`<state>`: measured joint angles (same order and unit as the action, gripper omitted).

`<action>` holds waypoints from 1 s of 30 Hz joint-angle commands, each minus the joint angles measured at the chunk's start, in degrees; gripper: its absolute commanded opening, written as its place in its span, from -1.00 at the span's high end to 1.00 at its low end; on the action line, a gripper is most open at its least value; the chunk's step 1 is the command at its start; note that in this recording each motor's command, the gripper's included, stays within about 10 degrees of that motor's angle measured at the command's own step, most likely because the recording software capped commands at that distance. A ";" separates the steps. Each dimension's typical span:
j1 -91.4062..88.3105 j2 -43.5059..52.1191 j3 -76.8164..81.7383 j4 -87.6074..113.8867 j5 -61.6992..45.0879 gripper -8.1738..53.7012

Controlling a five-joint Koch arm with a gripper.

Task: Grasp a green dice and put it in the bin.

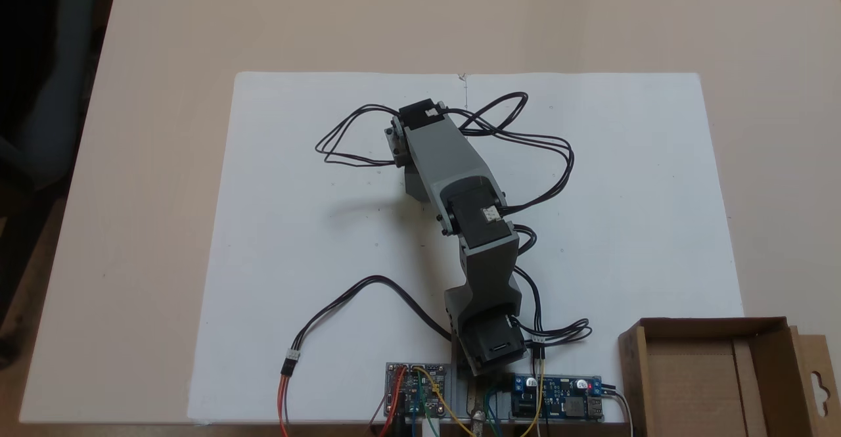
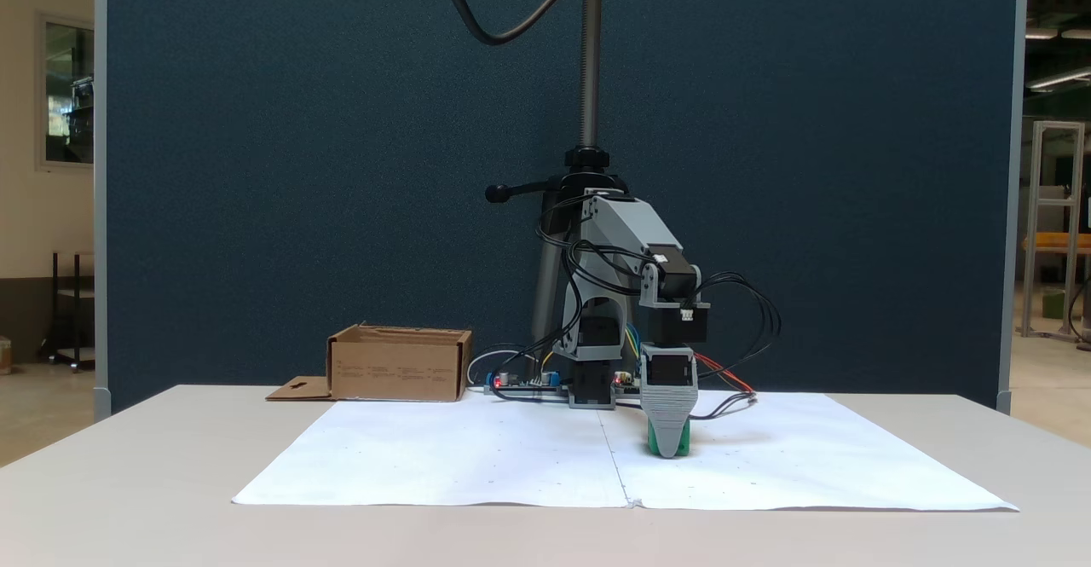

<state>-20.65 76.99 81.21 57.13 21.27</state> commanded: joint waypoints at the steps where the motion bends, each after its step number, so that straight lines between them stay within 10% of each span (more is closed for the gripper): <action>1: -0.79 1.14 0.53 0.62 5.63 0.26; 30: 1.32 4.66 -30.50 26.28 6.06 0.35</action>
<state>-18.98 78.75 56.16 79.01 23.47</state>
